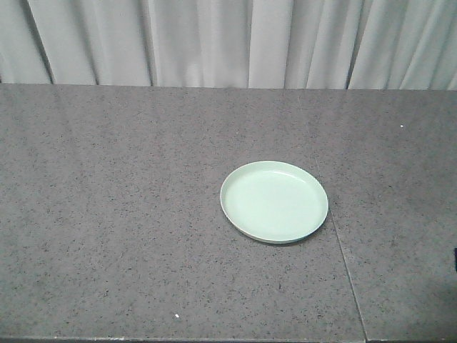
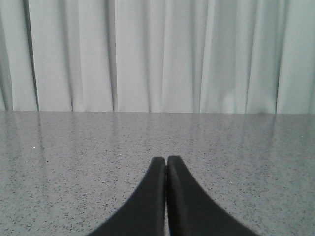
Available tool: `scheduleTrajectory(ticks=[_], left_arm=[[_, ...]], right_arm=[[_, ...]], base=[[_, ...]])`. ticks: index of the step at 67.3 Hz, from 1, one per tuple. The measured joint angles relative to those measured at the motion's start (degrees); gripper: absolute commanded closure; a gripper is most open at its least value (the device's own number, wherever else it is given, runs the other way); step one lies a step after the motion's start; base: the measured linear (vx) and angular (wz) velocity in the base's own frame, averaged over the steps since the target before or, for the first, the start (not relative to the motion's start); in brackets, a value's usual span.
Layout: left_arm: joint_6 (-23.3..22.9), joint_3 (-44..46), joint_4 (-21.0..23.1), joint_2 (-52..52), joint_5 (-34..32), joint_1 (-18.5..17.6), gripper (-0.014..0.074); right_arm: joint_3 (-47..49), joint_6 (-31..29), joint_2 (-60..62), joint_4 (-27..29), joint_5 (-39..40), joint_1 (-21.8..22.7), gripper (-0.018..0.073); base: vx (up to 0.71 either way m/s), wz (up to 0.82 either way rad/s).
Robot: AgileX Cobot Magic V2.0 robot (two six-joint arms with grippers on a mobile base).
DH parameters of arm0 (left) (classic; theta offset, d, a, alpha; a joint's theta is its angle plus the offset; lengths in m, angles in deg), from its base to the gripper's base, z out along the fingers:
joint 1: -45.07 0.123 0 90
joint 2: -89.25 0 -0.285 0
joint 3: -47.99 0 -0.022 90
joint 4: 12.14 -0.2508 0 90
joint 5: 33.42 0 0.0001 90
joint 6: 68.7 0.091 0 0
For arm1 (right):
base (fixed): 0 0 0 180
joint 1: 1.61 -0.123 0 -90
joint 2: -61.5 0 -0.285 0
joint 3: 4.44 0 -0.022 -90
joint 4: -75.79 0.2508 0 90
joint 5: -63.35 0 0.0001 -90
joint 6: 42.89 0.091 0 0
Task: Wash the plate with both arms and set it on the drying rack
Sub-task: 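Move the right gripper toward the rim of the pale green plate, then close the right gripper on the plate rim nearest the robot's right side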
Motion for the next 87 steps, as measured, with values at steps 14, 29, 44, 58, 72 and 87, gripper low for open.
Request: scheduleTrajectory(ticks=[14,29,44,58,72,87], left_arm=[[0.0,0.0,0.0,0.0,0.0,0.0,0.0603],[0.0,0.0,0.0,0.0,0.0,0.0,0.0603],[0.0,0.0,0.0,0.0,0.0,0.0,0.0603],[0.0,0.0,0.0,0.0,0.0,0.0,0.0603],[0.0,0.0,0.0,0.0,0.0,0.0,0.0603],[0.0,0.0,0.0,0.0,0.0,0.0,0.0603]], right_arm=[[1.74,-8.14,-8.1,5.44,-0.32,-0.1,0.0102],[7.1,-11.05,-17.88,5.97,-1.45,-6.14,0.0128],[14.16,-5.3,-29.04,1.45,-0.81,-12.81,0.0128],[21.51,0.59,-38.73,1.06,-0.81,-13.16,0.0128],[27.7,3.11,-47.42,1.06,-1.23,-13.16,0.0128],[33.13,3.76,-55.05,1.06,-2.18,-13.16,0.0155]], base=[[0.0,0.0],[0.0,0.0],[0.0,0.0],[0.0,0.0],[0.0,0.0],[0.0,0.0]])
